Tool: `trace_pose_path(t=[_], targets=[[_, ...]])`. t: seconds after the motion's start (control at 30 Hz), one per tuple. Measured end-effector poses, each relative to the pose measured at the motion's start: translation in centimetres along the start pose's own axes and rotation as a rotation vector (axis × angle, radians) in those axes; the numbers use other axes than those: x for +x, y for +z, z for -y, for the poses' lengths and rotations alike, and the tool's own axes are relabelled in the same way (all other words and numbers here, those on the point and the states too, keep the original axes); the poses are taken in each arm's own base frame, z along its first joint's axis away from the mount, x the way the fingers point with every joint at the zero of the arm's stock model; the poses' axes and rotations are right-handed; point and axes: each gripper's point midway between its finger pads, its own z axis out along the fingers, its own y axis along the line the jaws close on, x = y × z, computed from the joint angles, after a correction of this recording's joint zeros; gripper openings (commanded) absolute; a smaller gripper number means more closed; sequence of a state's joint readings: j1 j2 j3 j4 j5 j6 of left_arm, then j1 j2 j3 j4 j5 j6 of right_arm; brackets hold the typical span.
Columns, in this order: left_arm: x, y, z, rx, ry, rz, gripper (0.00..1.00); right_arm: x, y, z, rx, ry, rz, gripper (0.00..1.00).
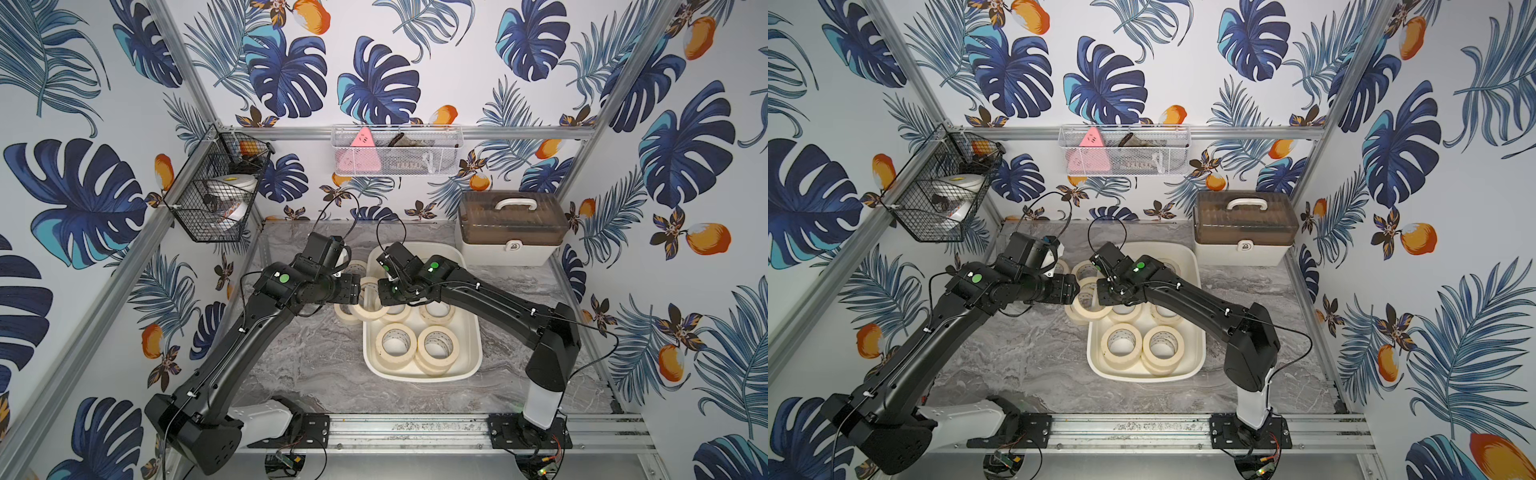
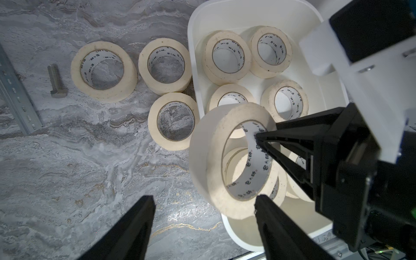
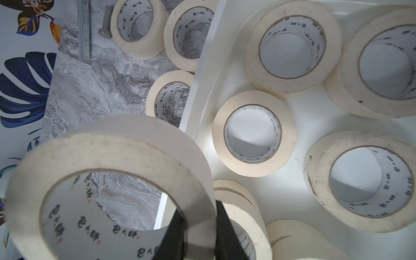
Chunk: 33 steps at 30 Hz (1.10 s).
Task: Take out the art tape in the storage box
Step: Pick up the art tape from the storage box.
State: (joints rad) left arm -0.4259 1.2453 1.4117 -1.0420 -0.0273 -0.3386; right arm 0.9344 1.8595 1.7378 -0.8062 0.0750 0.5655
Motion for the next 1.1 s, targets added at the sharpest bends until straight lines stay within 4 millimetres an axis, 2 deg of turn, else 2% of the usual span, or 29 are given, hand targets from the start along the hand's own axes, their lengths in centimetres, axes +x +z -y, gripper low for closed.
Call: trace_pose_path(t=[0.13,0.37,0.47,0.53,0.6,0.67,1.0,1.1], targets=[[0.4,0.5,-0.1,-0.02,0.014,-0.022,0.77,0.2,0.2,-1.6,-0.022,-0.02,-0.002,0.15],[2.3,2.3,-1.3,-0.076,0.036,-0.081,0.69,0.4,0.0,-2.7,-0.034,-0.023,0.003,0.16],[3.0,3.1,-1.6,-0.085,0.037,-0.097,0.6,0.5,-0.1,-3.0,-0.039,-0.025,0.003,0.17],[3.1,3.3,-1.7,-0.093,0.036,-0.098,0.45,0.6,-0.1,-3.1,-0.039,-0.027,0.002,0.18],[2.9,3.4,-2.0,-0.111,0.031,-0.089,0.24,0.5,-0.1,-3.0,-0.036,-0.026,0.005,0.21],[2.7,3.6,-2.4,-0.139,0.018,-0.083,0.17,0.4,-0.1,-3.1,-0.038,-0.007,0.01,0.24],[2.8,3.9,-2.4,-0.14,0.02,-0.094,0.01,0.3,-1.3,-3.2,-0.053,-0.023,0.036,0.53],[2.7,3.9,-2.3,-0.139,0.016,-0.09,0.0,0.1,-1.9,-3.1,-0.053,-0.026,0.052,0.58]])
